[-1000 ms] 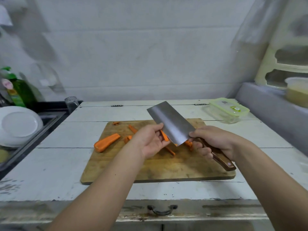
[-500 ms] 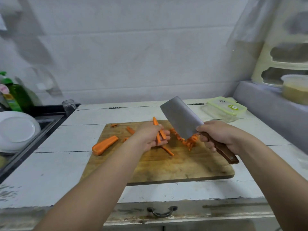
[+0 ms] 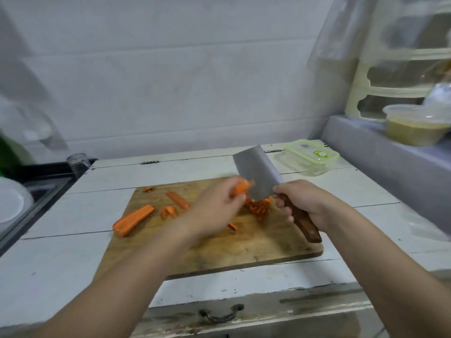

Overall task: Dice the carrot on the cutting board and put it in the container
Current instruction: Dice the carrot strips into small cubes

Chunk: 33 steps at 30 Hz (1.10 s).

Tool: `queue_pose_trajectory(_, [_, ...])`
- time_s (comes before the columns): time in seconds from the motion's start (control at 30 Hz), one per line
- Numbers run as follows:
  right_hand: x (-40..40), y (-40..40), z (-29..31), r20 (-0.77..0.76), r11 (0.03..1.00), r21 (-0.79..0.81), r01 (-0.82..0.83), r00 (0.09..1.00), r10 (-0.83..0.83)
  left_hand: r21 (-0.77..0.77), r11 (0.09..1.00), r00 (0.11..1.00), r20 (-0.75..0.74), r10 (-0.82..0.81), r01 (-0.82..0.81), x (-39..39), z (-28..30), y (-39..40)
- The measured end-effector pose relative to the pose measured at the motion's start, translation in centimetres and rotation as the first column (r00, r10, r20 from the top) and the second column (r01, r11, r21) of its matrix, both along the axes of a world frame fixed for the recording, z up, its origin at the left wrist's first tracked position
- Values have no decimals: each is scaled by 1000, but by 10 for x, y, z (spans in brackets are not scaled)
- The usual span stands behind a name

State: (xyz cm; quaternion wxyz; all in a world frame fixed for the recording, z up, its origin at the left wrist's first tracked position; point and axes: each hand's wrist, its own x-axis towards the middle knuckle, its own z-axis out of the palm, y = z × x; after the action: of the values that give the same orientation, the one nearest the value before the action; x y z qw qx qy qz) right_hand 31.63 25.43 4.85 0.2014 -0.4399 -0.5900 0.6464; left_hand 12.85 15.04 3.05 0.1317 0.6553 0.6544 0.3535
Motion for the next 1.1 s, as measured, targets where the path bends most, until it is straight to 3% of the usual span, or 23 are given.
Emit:
queue_pose_trajectory(0.03, [-5,-1,1,-18,999,-34,9,1000,-10,-33,999,962,-270,-31,23,2,-4,-7])
queue_pose_trajectory(0.07, [-9,-2,3,-28,998,-56,14,999,-16,-64,998,871,-488,-52,24,4,-7,-12])
queue_pose_trajectory(0.1, [-12,-2,4,-28,998,-65,16,999,-18,-75,997,792,-608,-59,17,4,-8,-14])
queue_pose_trajectory(0.17, [-15,-2,7,-22,997,-75,23,999,-24,-55,998,729,-683,-48,15,1,-10,-16])
queue_pose_trajectory(0.33, [-4,0,13,-1,997,-48,53,999,-53,10,988,862,-486,140,-155,-7,-7,-17])
queue_pose_trajectory(0.43, [0,-2,14,10,998,-42,45,999,-45,-17,991,880,-463,106,-129,-13,-1,-18])
queue_pose_trajectory(0.57, [-1,-5,14,12,996,-66,57,998,-56,-118,993,787,-612,-78,7,-7,0,-15])
queue_pose_trajectory(0.67, [-2,-5,14,25,996,-67,66,998,-64,-94,995,686,-727,-41,-40,-7,-1,-12])
queue_pose_trajectory(0.73, [0,-2,13,28,996,-39,82,996,-81,-74,991,678,-735,20,-109,-16,-4,-9])
queue_pose_trajectory(0.9, [3,-5,12,76,983,161,90,992,-103,-170,959,900,-414,138,-225,-36,-8,3])
queue_pose_trajectory(1.0, [3,-11,12,180,960,278,-21,983,-30,-120,942,933,-226,281,-313,-50,-7,3])
queue_pose_trajectory(1.1, [-6,-20,13,402,900,348,-262,909,109,-76,927,921,-171,351,-368,-63,-9,-14])
